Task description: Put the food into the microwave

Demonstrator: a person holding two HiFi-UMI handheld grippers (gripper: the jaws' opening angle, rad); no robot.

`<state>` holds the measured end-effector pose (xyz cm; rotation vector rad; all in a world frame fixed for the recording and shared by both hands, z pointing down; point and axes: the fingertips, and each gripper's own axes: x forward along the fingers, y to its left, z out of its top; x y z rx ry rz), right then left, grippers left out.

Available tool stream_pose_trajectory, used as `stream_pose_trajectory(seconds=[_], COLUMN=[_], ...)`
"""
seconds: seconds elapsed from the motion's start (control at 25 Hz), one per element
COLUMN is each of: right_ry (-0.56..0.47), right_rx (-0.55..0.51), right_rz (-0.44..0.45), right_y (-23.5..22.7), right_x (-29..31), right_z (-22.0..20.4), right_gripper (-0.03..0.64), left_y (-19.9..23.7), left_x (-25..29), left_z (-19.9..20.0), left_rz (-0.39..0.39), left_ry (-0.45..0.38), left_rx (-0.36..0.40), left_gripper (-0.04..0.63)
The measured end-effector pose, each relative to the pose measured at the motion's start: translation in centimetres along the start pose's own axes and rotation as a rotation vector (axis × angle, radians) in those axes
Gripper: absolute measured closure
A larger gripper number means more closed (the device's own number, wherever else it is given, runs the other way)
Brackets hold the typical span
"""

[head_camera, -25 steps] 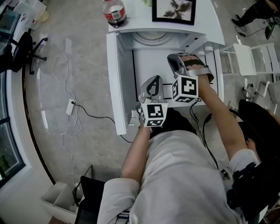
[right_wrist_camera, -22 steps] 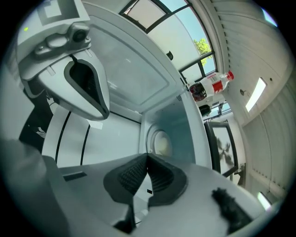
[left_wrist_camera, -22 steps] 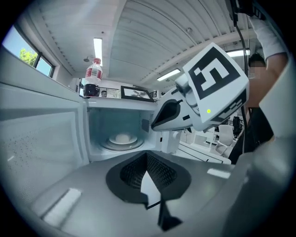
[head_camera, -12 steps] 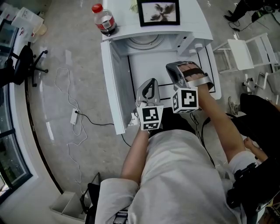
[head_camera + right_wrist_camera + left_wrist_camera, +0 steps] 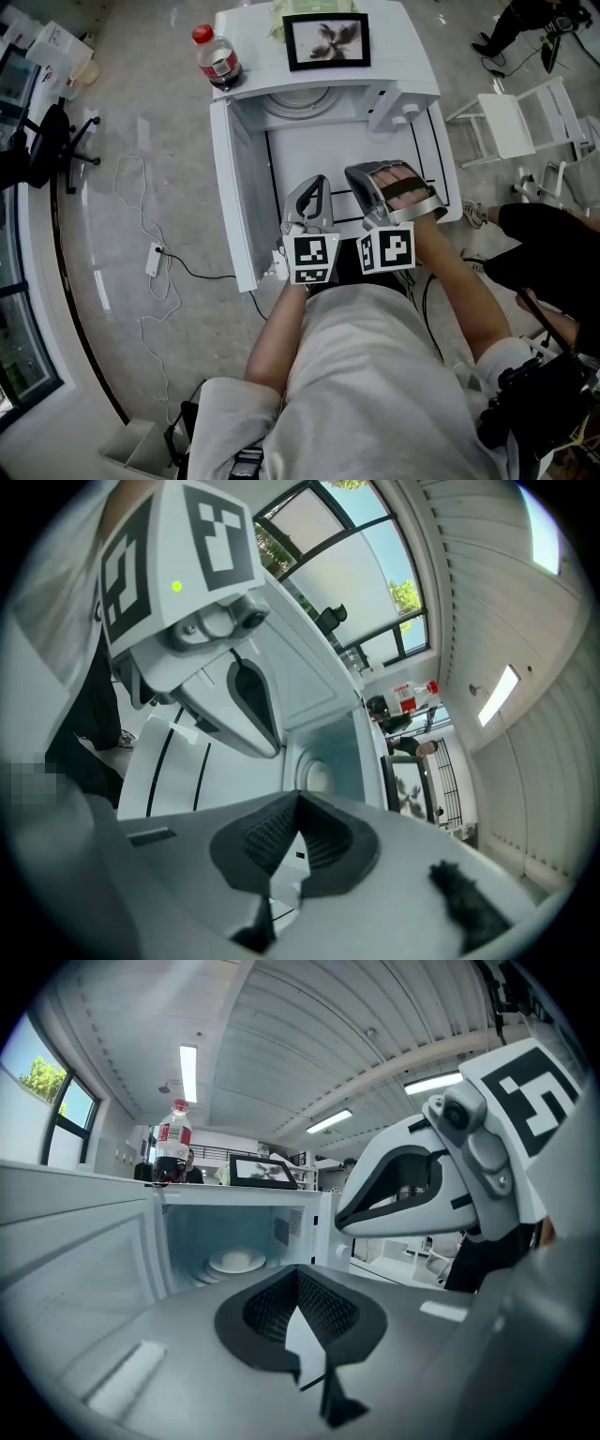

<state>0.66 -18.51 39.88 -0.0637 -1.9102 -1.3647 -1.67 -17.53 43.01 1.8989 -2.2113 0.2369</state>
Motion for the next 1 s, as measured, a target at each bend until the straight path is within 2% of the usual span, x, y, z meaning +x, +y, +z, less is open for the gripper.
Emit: stream_pose_trajectory(seconds=[1.0], right_ry=[0.009], right_rx=[0.002], right_rz=[-0.006], right_y=[-0.02], right_x=[0.41], right_z=[-0.32], right_gripper=[0.607], left_y=[-0.17], left_x=[0.64], left_z=[0.83], left_rz=[-0.024], left_ry=[-0.017], left_rx=[0.006], left_gripper=[0.588])
